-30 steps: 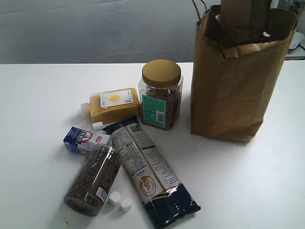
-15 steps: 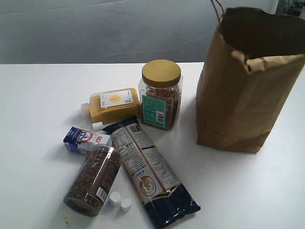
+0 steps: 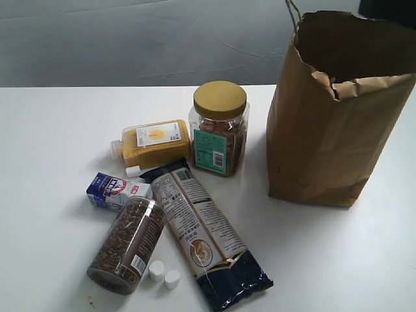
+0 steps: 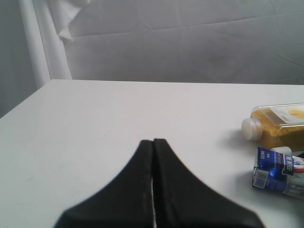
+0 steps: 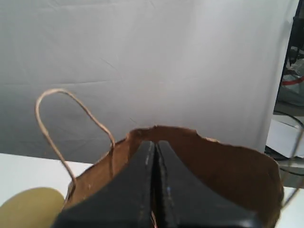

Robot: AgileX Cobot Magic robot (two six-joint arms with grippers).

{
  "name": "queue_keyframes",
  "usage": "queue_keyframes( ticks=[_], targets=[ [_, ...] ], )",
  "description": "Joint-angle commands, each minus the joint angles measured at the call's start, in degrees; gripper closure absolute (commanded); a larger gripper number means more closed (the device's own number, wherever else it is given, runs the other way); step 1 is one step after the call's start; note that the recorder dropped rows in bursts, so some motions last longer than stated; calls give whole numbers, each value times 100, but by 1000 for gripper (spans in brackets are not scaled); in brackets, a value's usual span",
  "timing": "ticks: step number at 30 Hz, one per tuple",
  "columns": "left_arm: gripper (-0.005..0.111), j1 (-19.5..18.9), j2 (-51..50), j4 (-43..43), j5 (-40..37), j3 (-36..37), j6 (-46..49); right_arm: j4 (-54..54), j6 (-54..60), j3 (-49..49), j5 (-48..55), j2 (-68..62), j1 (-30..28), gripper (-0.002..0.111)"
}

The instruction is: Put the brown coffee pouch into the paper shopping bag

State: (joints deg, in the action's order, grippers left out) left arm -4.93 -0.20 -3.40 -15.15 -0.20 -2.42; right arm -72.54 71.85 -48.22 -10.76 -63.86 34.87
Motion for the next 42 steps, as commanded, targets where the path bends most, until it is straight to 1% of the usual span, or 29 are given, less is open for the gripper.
queue_keyframes(
  ticks=[1,9,15,21,28,32,33,35,37,39,42],
  targets=[
    [107,-19,20,-26,25,20,-19,-30,-80,731,-20,464,-5,108],
    [107,-19,20,-26,25,20,-19,-30,-156,2040,-20,1288,-5,108],
    [107,-19,20,-26,25,20,-19,101,-159,2759,223,2230,-5,108],
    [107,-19,20,-26,25,20,-19,94,-159,3160,454,3391,-5,108],
    [107,-19,20,-26,25,20,-19,94,-159,3426,508,4182,-5,108],
    [107,-19,20,-26,25,20,-19,120,-168,3619,349,4462,-5,108],
    [107,-19,20,-26,25,20,-19,297,-346,3681,307,4538,-5,108],
    [107,-19,20,-26,25,20,-19,1209,-1348,3827,238,4679,-5,108],
    [107,-19,20,-26,25,20,-19,2586,-3050,4049,52,4851,-5,108],
    [107,-19,20,-26,25,20,-19,3562,-4506,4311,-402,4962,-5,108],
    [107,-19,20,-26,25,20,-19,4067,-5324,4780,-1084,4963,-38,108]
  ],
)
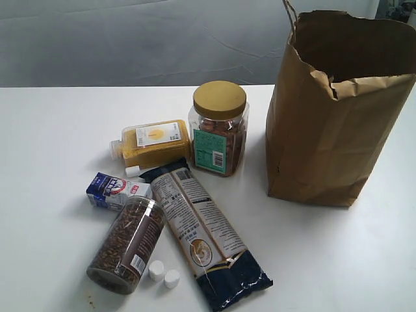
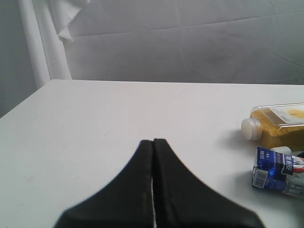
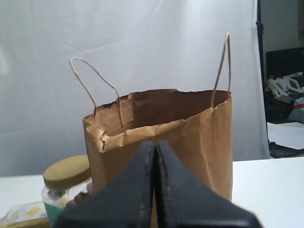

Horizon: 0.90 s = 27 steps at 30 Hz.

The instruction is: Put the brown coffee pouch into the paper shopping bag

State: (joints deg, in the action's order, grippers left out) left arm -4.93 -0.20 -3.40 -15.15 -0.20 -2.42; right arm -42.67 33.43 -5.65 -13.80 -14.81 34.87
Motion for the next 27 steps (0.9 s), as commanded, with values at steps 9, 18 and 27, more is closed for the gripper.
queue_keyframes(
  ticks=[9,18,27],
  targets=[
    [107,-19,20,-26,25,20,-19,3198,-3343,565,-665,70,-863,108],
    [107,-19,20,-26,25,20,-19,3774,-3685,565,352,1398,-1596,108],
    [107,-19,20,-26,-1,20,-19,3635,-3165,565,1334,1481,-1895,108]
  ],
)
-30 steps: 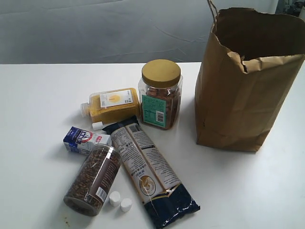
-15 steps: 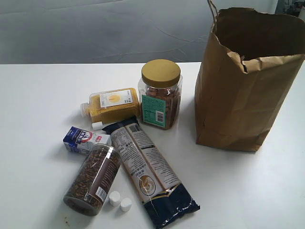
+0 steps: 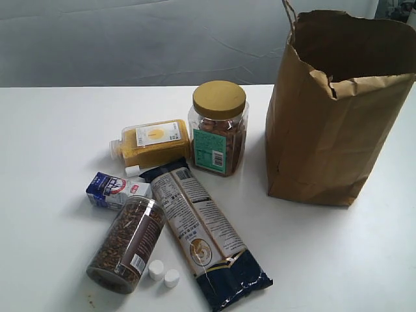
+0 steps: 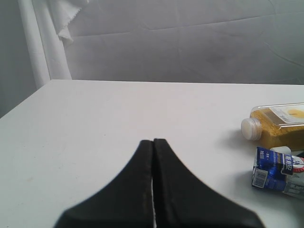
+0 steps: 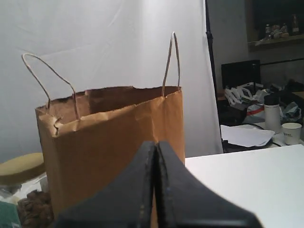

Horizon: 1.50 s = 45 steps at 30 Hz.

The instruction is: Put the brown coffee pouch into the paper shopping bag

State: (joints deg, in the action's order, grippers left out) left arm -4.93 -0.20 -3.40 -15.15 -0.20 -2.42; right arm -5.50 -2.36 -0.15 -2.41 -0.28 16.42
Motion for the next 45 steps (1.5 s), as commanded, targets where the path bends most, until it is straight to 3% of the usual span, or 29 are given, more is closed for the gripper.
queue_keyframes(
  ticks=[1,38,45],
  targets=[
    [107,-19,20,-26,-1,20,-19,-96,427,15,209,28,-51,108],
    [107,-19,20,-26,-1,20,-19,103,494,15,463,28,-51,108],
    [107,-19,20,-26,-1,20,-19,103,494,15,463,28,-583,108]
  ],
)
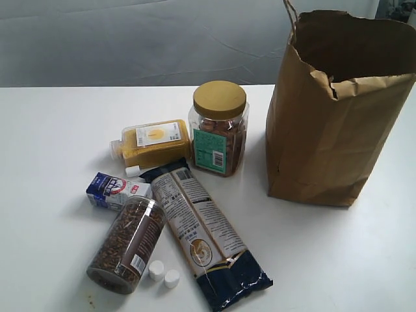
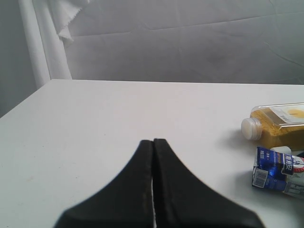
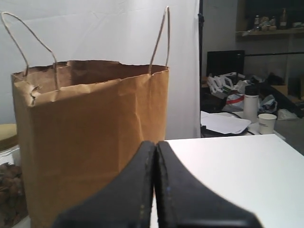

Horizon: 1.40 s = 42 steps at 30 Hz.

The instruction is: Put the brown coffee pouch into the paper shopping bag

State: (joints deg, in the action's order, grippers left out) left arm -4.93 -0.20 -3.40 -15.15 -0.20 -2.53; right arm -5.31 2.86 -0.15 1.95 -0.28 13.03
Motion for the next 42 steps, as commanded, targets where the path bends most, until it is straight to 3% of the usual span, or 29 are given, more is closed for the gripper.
queue_keyframes(
  ticks=[1,20,27,42],
  targets=[
    [107,-19,20,-26,-1,20,-8,58,-28,15,27,28,-274,108],
    [107,-19,20,-26,-1,20,-8,41,-28,15,27,28,-494,108],
    [107,-19,20,-26,-1,20,-8,41,-28,15,27,28,-114,108],
    [107,-19,20,-26,-1,20,-8,41,-28,15,27,28,-113,108]
  ],
)
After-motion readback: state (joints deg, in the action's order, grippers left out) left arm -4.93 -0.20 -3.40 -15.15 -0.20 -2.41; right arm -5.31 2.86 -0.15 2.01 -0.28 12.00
